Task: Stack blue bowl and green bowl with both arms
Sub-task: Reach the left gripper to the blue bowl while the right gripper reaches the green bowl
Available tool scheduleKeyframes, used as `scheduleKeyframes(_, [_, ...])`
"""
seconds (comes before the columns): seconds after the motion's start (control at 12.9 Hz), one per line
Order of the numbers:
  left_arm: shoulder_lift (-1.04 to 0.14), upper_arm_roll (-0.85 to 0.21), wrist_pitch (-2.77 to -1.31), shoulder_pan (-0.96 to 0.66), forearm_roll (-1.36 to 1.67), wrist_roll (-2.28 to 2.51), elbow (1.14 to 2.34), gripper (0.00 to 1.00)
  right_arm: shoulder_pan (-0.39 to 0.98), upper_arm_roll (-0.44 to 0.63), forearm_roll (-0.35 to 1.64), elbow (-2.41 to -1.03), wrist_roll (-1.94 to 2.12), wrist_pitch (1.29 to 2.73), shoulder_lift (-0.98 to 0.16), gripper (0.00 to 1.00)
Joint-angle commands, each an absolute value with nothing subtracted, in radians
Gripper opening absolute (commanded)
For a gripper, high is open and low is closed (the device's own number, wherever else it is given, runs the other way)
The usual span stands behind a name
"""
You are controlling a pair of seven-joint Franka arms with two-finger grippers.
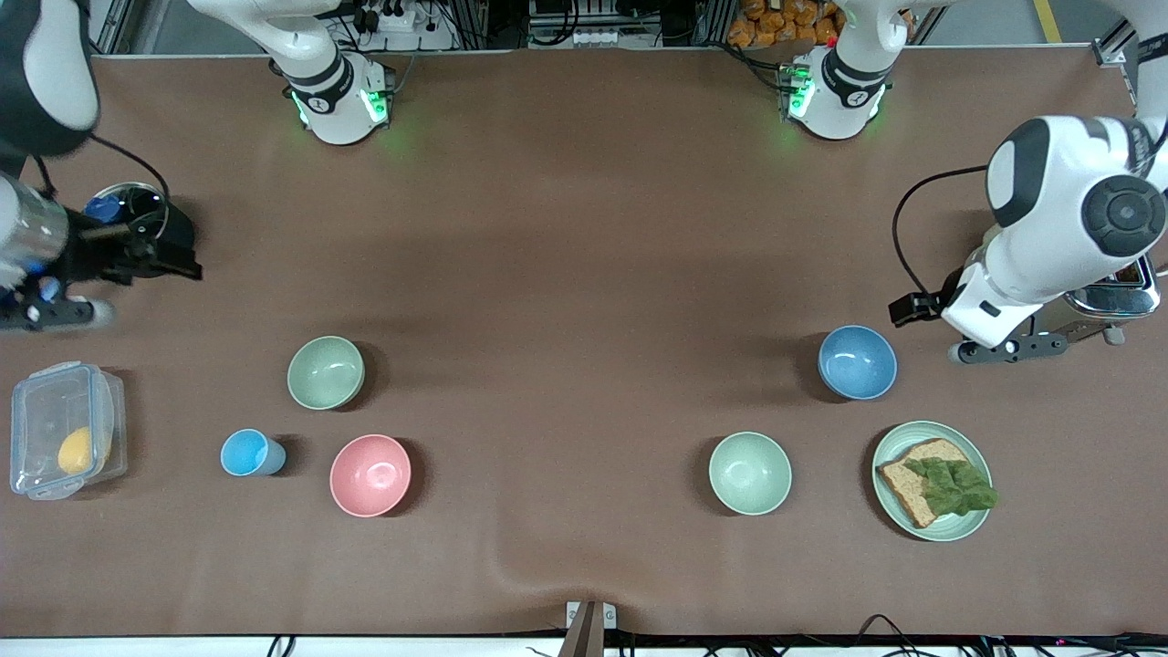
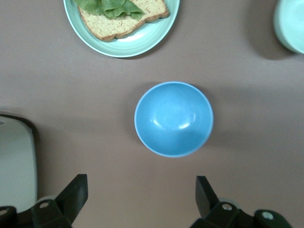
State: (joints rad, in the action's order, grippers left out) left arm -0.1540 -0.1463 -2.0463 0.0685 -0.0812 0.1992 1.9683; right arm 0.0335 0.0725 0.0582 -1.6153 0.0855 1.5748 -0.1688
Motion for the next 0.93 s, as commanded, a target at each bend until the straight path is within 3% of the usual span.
scheduleKeyframes(0.0, [-0.242,-0.152,-2.173,0.132,-0.104,0.204,1.985,1.0,0.011,0.066,0.092,-1.588,0.086,1.629,-0.288,1.0])
scheduleKeyframes(0.39, [-0.406,-0.153,-2.344,0.144,-0.095,0.207,1.979,1.0,0.043,0.064,0.092,-1.594,0.086,1.761,-0.437,1.0])
scheduleKeyframes(0.86, [-0.44,-0.152,-2.356,0.147,-0.095,0.206,1.993,0.95,0.038,0.063,0.092,-1.664,0.084,1.914,-0.532,1.0])
